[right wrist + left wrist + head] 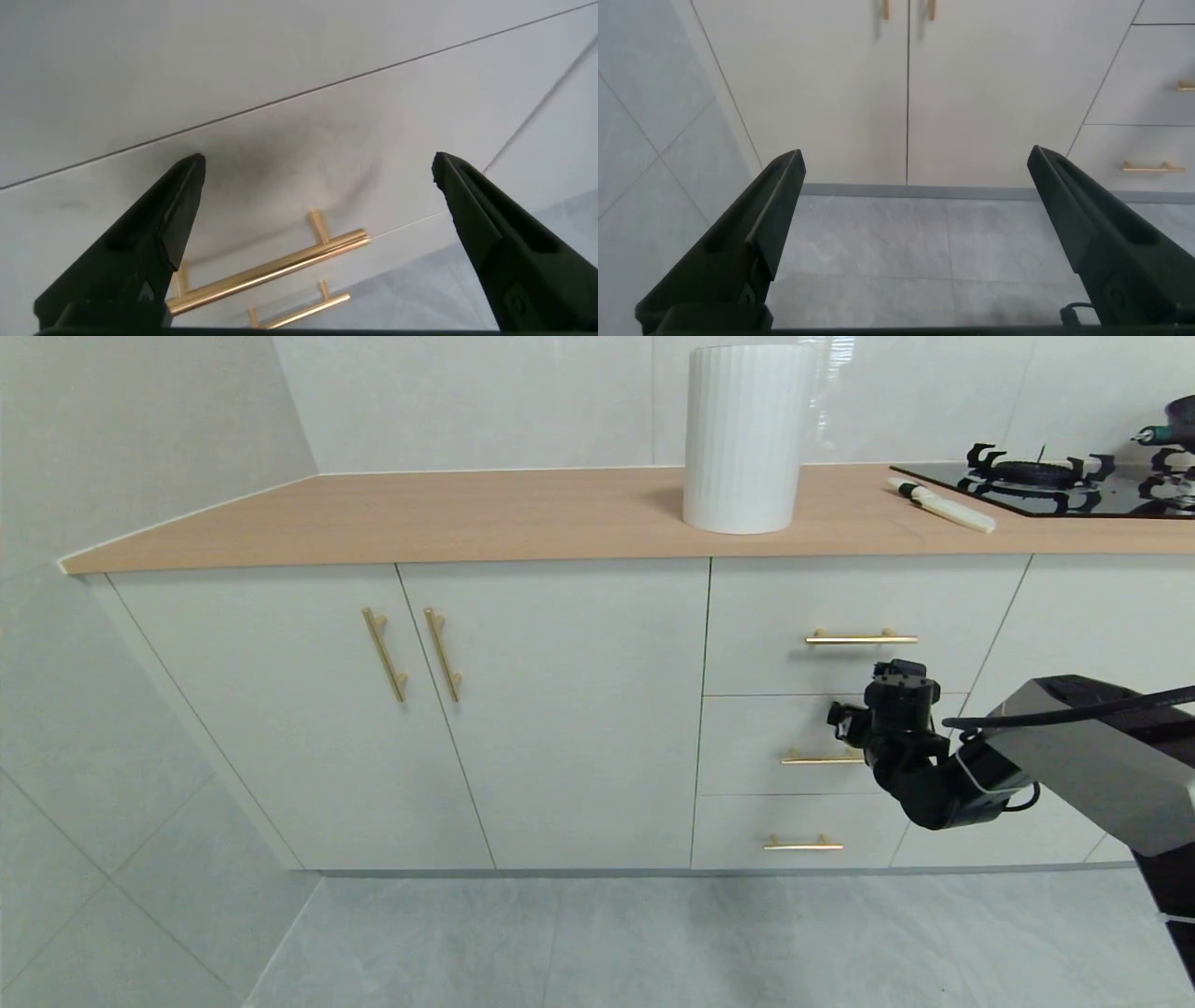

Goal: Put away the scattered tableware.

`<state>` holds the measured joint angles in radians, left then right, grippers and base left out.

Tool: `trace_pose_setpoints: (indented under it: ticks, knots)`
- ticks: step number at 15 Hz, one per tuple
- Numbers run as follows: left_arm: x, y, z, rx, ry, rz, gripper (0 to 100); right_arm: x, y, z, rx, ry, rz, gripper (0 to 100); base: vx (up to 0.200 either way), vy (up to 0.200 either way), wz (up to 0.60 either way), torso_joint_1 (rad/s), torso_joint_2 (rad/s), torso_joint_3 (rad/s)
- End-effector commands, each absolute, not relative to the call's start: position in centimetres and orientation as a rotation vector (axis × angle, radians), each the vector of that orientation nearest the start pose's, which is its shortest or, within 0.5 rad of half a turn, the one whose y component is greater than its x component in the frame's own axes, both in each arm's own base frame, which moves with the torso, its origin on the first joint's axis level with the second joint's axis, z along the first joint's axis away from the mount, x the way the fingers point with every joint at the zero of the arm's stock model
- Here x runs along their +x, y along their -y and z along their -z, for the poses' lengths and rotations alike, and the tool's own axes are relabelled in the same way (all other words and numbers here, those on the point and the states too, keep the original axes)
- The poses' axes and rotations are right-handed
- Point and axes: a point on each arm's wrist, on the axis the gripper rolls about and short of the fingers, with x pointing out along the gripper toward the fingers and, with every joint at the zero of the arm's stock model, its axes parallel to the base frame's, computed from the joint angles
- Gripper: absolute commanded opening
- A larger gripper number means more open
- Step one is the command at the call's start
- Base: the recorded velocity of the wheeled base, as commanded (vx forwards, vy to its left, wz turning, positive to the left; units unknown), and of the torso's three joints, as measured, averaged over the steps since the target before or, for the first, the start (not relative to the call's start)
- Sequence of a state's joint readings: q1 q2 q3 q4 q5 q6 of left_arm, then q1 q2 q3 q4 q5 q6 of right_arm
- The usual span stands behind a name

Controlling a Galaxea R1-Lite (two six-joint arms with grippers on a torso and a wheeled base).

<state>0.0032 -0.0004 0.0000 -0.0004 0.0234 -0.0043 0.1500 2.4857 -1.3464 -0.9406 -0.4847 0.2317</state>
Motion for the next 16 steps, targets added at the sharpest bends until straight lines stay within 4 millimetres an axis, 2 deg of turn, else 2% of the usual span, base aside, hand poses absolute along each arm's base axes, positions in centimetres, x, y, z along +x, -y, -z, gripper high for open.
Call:
trace_pose_setpoints:
  ticks: [1,2,4,8,10,13,14,16]
  knots:
    - [-2.3,0.0,-7.5,-0.005,0.0,-0.028,100,47.0,-5.9,-3.9,0.166,-0.15,0.356,100,0.0,0.0,0.0,0.0,0.0,0.0]
    - [-2.3,0.0,-7.6,-0.005,0.002,-0.026,100,46.1,-5.7,-4.6,0.164,-0.159,0.357,100,0.0,0.0,0.0,0.0,0.0,0.0]
    - [-2.3,0.0,-7.6,-0.005,0.002,-0.026,100,42.2,-5.4,-6.8,0.151,-0.202,0.348,100,0.0,0.0,0.0,0.0,0.0,0.0]
    - [-2.3,0.0,-7.6,-0.005,0.002,-0.028,100,34.4,-4.3,-13.6,0.175,-0.098,0.336,100,0.0,0.0,0.0,0.0,0.0,0.0]
    - [-2.3,0.0,-7.5,-0.005,0.0,-0.026,100,29.0,-3.4,-17.8,0.142,-0.008,0.336,100,0.0,0.0,0.0,0.0,0.0,0.0]
    - [-2.3,0.0,-7.5,-0.005,0.0,-0.026,100,20.1,-2.0,-22.8,0.09,0.168,0.346,100,0.0,0.0,0.0,0.0,0.0,0.0]
    - [-2.3,0.0,-7.6,-0.005,0.002,-0.028,100,17.0,-1.5,-23.6,0.06,0.223,0.362,100,0.0,0.0,0.0,0.0,0.0,0.0]
    - [-2.3,0.0,-7.6,-0.005,0.002,-0.026,100,11.3,-0.5,-23.6,-0.021,0.288,0.386,100,0.0,0.0,0.0,0.0,0.0,0.0]
